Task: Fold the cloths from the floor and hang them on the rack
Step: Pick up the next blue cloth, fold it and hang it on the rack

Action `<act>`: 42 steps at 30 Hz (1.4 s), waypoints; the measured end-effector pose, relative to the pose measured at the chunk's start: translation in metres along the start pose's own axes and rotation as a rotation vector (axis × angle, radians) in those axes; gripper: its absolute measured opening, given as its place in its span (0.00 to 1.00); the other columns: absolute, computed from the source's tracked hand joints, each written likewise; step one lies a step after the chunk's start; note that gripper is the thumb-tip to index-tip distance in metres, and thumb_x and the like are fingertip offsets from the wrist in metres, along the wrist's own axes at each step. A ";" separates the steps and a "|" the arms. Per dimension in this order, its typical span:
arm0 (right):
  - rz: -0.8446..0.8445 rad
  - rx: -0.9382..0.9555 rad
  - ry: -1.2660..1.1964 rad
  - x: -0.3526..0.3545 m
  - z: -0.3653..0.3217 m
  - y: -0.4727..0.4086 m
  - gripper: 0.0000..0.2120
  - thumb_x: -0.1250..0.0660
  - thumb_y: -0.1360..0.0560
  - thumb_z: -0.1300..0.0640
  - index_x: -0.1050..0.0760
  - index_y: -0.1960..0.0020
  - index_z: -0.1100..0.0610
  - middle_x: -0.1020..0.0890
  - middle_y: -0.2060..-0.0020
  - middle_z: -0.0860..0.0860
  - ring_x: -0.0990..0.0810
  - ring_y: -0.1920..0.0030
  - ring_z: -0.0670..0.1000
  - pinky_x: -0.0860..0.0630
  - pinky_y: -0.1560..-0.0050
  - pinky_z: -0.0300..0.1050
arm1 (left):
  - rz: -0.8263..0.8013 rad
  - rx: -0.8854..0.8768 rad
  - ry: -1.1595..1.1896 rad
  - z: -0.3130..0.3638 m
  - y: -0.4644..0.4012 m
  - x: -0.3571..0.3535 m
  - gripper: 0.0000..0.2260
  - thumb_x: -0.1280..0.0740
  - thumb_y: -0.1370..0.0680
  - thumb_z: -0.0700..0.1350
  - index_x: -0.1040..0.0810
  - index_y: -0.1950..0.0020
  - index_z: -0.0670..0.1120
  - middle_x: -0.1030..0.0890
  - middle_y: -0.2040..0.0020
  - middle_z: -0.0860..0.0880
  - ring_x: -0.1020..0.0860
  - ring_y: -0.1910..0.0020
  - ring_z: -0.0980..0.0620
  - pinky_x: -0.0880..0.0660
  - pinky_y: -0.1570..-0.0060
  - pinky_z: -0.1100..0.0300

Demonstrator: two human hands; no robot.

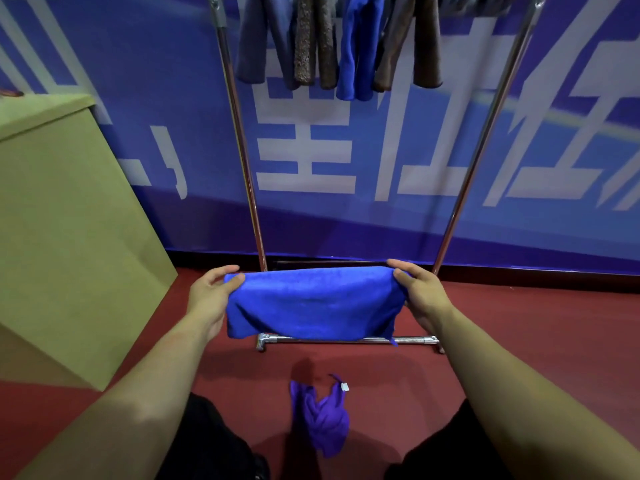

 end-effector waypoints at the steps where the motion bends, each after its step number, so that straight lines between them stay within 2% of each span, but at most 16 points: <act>1: 0.015 0.016 0.030 0.001 -0.001 0.000 0.12 0.36 0.19 0.64 0.17 0.48 0.50 0.15 0.50 0.55 0.20 0.56 0.49 0.25 0.58 0.41 | 0.002 0.001 0.003 -0.001 0.000 0.000 0.10 0.28 0.25 0.34 0.19 0.45 0.43 0.18 0.51 0.38 0.21 0.57 0.47 0.23 0.53 0.57; 3: 0.037 0.043 0.069 0.003 -0.001 -0.001 0.12 0.35 0.20 0.63 0.16 0.49 0.49 0.15 0.49 0.54 0.20 0.54 0.49 0.25 0.55 0.41 | -0.010 0.020 0.015 -0.003 -0.001 -0.003 0.10 0.28 0.24 0.34 0.19 0.45 0.41 0.19 0.52 0.39 0.21 0.54 0.45 0.23 0.51 0.56; 5: 0.068 0.062 0.087 0.006 -0.003 -0.002 0.11 0.33 0.21 0.63 0.16 0.50 0.49 0.15 0.48 0.54 0.20 0.51 0.50 0.24 0.49 0.45 | -0.028 0.062 0.056 -0.006 -0.001 -0.008 0.08 0.30 0.23 0.35 0.19 0.44 0.40 0.19 0.53 0.41 0.21 0.52 0.46 0.23 0.51 0.58; 9: 0.154 0.100 0.112 0.015 -0.007 -0.002 0.08 0.30 0.22 0.62 0.16 0.48 0.52 0.14 0.48 0.51 0.18 0.44 0.51 0.23 0.38 0.48 | -0.104 0.184 0.156 -0.007 0.005 -0.021 0.07 0.37 0.18 0.37 0.21 0.43 0.41 0.18 0.52 0.44 0.20 0.56 0.51 0.20 0.60 0.63; 11: 0.192 0.121 0.134 0.017 -0.011 0.000 0.07 0.28 0.23 0.61 0.16 0.46 0.55 0.14 0.50 0.50 0.18 0.46 0.50 0.23 0.41 0.44 | -0.155 0.201 0.160 -0.008 0.006 -0.026 0.08 0.38 0.18 0.37 0.21 0.41 0.41 0.18 0.50 0.42 0.20 0.55 0.50 0.21 0.56 0.61; 14: 0.239 0.140 0.150 0.021 -0.016 0.004 0.05 0.26 0.24 0.59 0.15 0.49 0.57 0.14 0.55 0.50 0.18 0.51 0.48 0.25 0.48 0.39 | -0.163 0.176 0.155 -0.007 0.007 -0.029 0.10 0.38 0.18 0.35 0.22 0.38 0.39 0.18 0.47 0.42 0.19 0.53 0.51 0.23 0.50 0.61; 18: 0.313 0.143 0.131 0.030 -0.019 0.007 0.05 0.25 0.26 0.58 0.15 0.52 0.58 0.15 0.59 0.50 0.19 0.56 0.46 0.25 0.53 0.38 | -0.088 0.101 0.100 -0.003 0.006 -0.023 0.09 0.35 0.19 0.38 0.20 0.40 0.42 0.16 0.52 0.47 0.18 0.61 0.57 0.25 0.56 0.64; 21: 0.355 0.143 0.134 0.036 -0.021 0.007 0.05 0.24 0.26 0.55 0.15 0.54 0.56 0.14 0.58 0.51 0.19 0.57 0.46 0.22 0.52 0.43 | -0.025 -0.006 -0.008 0.001 0.002 -0.015 0.10 0.31 0.21 0.39 0.18 0.40 0.42 0.15 0.47 0.47 0.18 0.54 0.54 0.25 0.54 0.64; 24: 0.408 0.174 0.136 0.041 -0.024 0.008 0.04 0.24 0.27 0.52 0.15 0.58 0.51 0.14 0.60 0.48 0.17 0.57 0.48 0.20 0.48 0.51 | 0.039 -0.119 -0.023 0.010 0.006 -0.013 0.10 0.28 0.23 0.40 0.16 0.42 0.42 0.14 0.47 0.49 0.18 0.47 0.53 0.24 0.42 0.60; 26: 0.438 0.210 0.121 0.042 -0.031 0.012 0.04 0.25 0.27 0.51 0.15 0.59 0.51 0.13 0.60 0.48 0.17 0.57 0.47 0.20 0.50 0.49 | 0.070 -0.170 -0.011 0.017 0.010 -0.013 0.10 0.27 0.23 0.41 0.16 0.42 0.43 0.14 0.49 0.51 0.17 0.48 0.55 0.25 0.39 0.61; 29: 0.440 0.251 0.071 0.041 -0.039 0.017 0.04 0.24 0.28 0.52 0.16 0.60 0.50 0.13 0.60 0.49 0.18 0.58 0.47 0.22 0.58 0.45 | 0.097 -0.206 0.013 0.020 0.012 -0.013 0.10 0.25 0.24 0.42 0.15 0.44 0.45 0.14 0.49 0.50 0.17 0.47 0.55 0.25 0.40 0.62; 34: 0.419 0.272 0.046 0.043 -0.043 0.021 0.05 0.25 0.26 0.53 0.15 0.54 0.54 0.13 0.57 0.47 0.16 0.54 0.45 0.21 0.44 0.45 | 0.124 -0.236 0.053 0.023 0.014 -0.013 0.11 0.25 0.25 0.41 0.16 0.43 0.42 0.14 0.48 0.46 0.17 0.47 0.53 0.23 0.41 0.60; 37: 0.388 0.272 0.050 0.041 -0.042 0.022 0.08 0.25 0.26 0.51 0.15 0.50 0.54 0.13 0.53 0.47 0.16 0.47 0.49 0.21 0.42 0.47 | 0.106 -0.243 0.020 0.024 0.016 -0.015 0.10 0.26 0.24 0.41 0.16 0.43 0.46 0.14 0.47 0.45 0.16 0.50 0.55 0.23 0.46 0.62; 40: 0.299 0.212 0.075 0.036 -0.036 0.017 0.16 0.22 0.29 0.50 0.17 0.43 0.50 0.16 0.46 0.49 0.18 0.44 0.50 0.20 0.44 0.47 | 0.062 -0.260 -0.038 0.027 0.019 -0.020 0.15 0.26 0.24 0.39 0.19 0.38 0.47 0.15 0.46 0.50 0.16 0.51 0.61 0.22 0.48 0.67; 42: 0.231 0.196 0.123 0.032 -0.032 0.013 0.23 0.20 0.32 0.51 0.20 0.38 0.46 0.18 0.40 0.49 0.19 0.40 0.52 0.20 0.39 0.52 | 0.035 -0.273 -0.105 0.027 0.021 -0.023 0.19 0.26 0.24 0.39 0.21 0.34 0.48 0.17 0.46 0.54 0.17 0.52 0.64 0.22 0.46 0.65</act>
Point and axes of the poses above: each hand's wrist, its own y-axis away from the middle knuckle, its own x-axis out of the back of the hand, z = x × y, the point moved 6 cm from there along -y, towards the middle knuckle
